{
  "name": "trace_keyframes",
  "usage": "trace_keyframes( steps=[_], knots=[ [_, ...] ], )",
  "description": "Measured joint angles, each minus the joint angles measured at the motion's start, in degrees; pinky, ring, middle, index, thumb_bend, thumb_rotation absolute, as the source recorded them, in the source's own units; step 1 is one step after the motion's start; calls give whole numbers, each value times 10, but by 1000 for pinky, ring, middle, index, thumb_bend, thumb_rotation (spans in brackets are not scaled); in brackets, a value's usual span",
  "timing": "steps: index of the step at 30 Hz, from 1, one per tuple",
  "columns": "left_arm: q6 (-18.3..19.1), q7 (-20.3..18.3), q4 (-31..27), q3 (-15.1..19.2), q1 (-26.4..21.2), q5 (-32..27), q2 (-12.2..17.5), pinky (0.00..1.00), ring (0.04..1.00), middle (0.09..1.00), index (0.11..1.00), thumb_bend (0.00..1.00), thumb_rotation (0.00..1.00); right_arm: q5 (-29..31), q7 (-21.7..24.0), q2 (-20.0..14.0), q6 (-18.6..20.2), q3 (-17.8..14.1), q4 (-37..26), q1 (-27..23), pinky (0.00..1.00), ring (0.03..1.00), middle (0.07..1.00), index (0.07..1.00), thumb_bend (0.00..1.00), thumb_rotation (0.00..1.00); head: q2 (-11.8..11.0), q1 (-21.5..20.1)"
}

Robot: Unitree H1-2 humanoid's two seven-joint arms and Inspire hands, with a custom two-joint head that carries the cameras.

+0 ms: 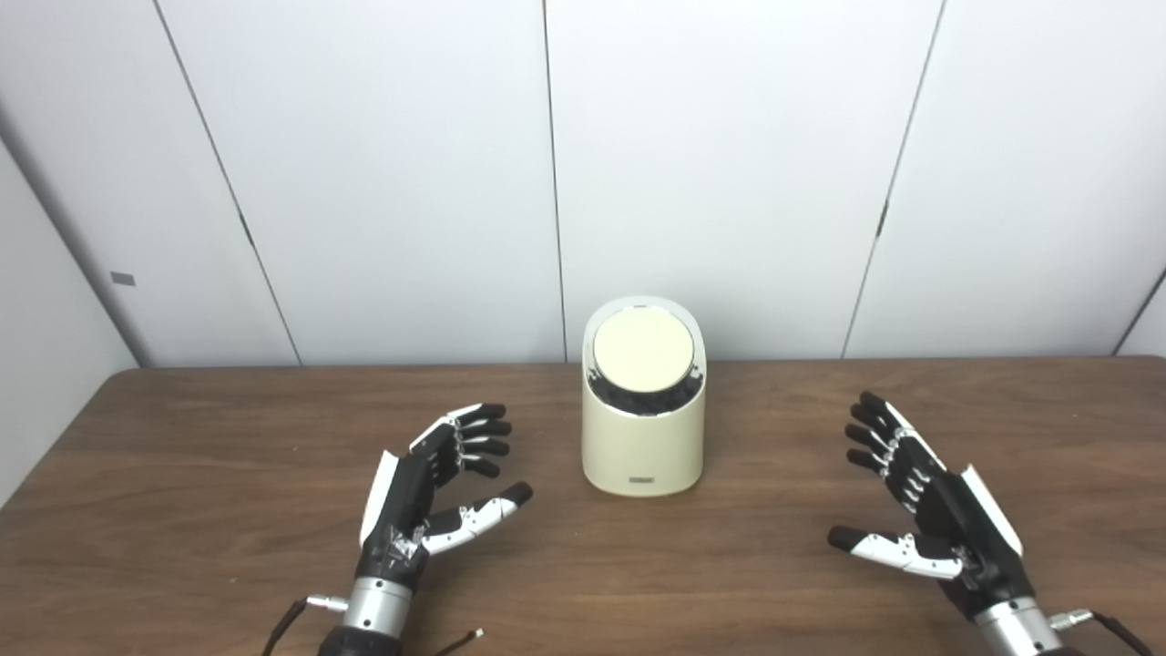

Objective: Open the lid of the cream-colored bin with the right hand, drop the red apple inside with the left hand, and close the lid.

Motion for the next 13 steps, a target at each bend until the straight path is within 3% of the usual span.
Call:
trace_keyframes(
  steps=[7,13],
  knots=[
    [6,-2,-14,2,13,-2,10,574,663,728,779,676,114,-35,-37,30,7,16,-44,22,814,893,921,909,832,268,-1,-12],
    [7,-5,-18,1,18,-2,18,578,668,737,786,674,122,-41,-55,39,10,17,-53,29,838,897,922,913,817,246,4,-11]
  ],
)
